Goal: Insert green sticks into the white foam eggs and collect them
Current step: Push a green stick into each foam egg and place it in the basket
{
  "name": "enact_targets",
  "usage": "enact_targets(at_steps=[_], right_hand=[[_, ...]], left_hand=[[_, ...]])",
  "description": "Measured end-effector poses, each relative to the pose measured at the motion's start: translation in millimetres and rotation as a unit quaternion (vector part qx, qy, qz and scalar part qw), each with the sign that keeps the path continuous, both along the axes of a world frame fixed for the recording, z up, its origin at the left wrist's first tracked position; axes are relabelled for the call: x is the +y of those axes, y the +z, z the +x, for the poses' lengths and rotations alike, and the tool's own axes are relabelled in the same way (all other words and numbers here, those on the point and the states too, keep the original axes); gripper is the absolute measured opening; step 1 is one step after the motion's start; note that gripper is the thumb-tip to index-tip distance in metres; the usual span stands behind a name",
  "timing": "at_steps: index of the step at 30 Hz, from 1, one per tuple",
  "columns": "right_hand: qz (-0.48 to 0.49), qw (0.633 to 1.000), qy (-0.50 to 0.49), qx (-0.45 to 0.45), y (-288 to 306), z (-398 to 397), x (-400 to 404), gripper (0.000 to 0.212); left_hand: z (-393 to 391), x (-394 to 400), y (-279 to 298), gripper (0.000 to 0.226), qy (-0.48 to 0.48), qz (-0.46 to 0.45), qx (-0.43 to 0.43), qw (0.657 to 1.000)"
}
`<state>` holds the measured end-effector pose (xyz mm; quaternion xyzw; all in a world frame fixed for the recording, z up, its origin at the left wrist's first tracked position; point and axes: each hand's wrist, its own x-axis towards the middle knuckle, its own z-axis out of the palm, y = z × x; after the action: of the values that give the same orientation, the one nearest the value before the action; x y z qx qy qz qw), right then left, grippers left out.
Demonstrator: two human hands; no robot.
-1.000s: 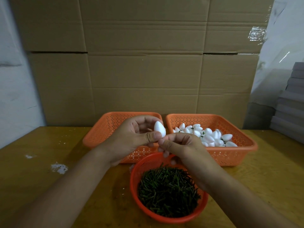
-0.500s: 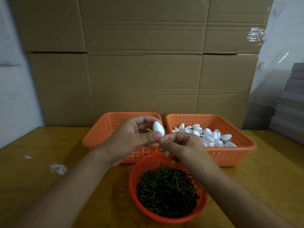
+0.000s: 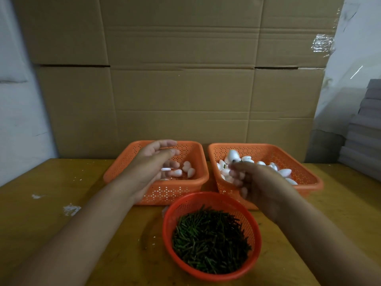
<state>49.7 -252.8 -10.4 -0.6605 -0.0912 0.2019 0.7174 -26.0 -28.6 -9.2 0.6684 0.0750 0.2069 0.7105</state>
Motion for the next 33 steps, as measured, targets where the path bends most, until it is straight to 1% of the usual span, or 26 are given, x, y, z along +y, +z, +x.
enact_targets(at_steps=[2,4,6,7,9,11,13,15,16,18,19,20,22,25,27,29,31,33], right_hand=[[0.079,0.996,-0.046,0.016,0,9,-4,0.01],[0.105,0.992,-0.068,0.02,-1,13,-7,0.015],[0.083,0.995,-0.054,0.012,-2,12,-7,0.016],[0.061,0.998,-0.029,0.007,-2,10,-7,0.017],[-0.003,0.999,0.048,-0.015,0,5,-5,0.019],[-0.07,0.986,0.138,-0.058,0,-3,-4,0.018],[-0.139,0.959,0.212,-0.125,-1,-12,-3,0.015],[-0.226,0.91,0.27,-0.219,-5,-19,-1,0.014],[-0.276,0.873,0.292,-0.276,-7,-22,0,0.016],[-0.367,0.786,0.326,-0.376,-10,-27,3,0.026],[-0.399,0.752,0.341,-0.398,-10,-30,4,0.031],[-0.424,0.728,0.356,-0.404,-12,-32,4,0.036],[-0.458,0.691,0.379,-0.412,-15,-34,5,0.042],[-0.48,0.652,0.4,-0.429,-20,-34,7,0.044],[-0.487,0.637,0.404,-0.44,-23,-32,9,0.046],[-0.492,0.63,0.406,-0.443,-24,-31,10,0.047],[-0.496,0.625,0.41,-0.443,-25,-30,10,0.048],[-0.495,0.624,0.413,-0.442,-25,-29,9,0.048]], left_hand=[[2,3,0,0.019,0.008,-0.014,-0.005,1.0],[3,6,-1,0.019,0.022,-0.015,-0.011,1.0],[4,9,-1,0.019,0.036,-0.01,-0.014,0.999],[4,11,0,0.02,0.042,-0.01,-0.017,0.999],[4,15,1,0.02,0.057,-0.002,-0.021,0.998],[4,19,1,0.02,0.076,0.031,-0.021,0.996],[4,24,0,0.02,0.094,0.073,-0.014,0.993],[3,31,-1,0.02,0.11,0.106,0.002,0.988],[3,35,-1,0.019,0.115,0.115,0.008,0.987],[3,42,0,0.019,0.125,0.123,0.012,0.984],[3,46,0,0.019,0.129,0.13,0.015,0.983],[3,48,0,0.019,0.131,0.142,0.02,0.981],[4,53,-1,0.019,0.125,0.17,0.031,0.977],[6,58,-9,0.018,0.115,0.233,0.063,0.964],[14,62,-13,0.018,0.114,0.296,0.082,0.945],[26,69,-16,0.021,0.109,0.37,0.12,0.915],[42,76,-17,0.028,0.093,0.445,0.17,0.874],[61,82,-17,0.034,0.067,0.502,0.209,0.837]])
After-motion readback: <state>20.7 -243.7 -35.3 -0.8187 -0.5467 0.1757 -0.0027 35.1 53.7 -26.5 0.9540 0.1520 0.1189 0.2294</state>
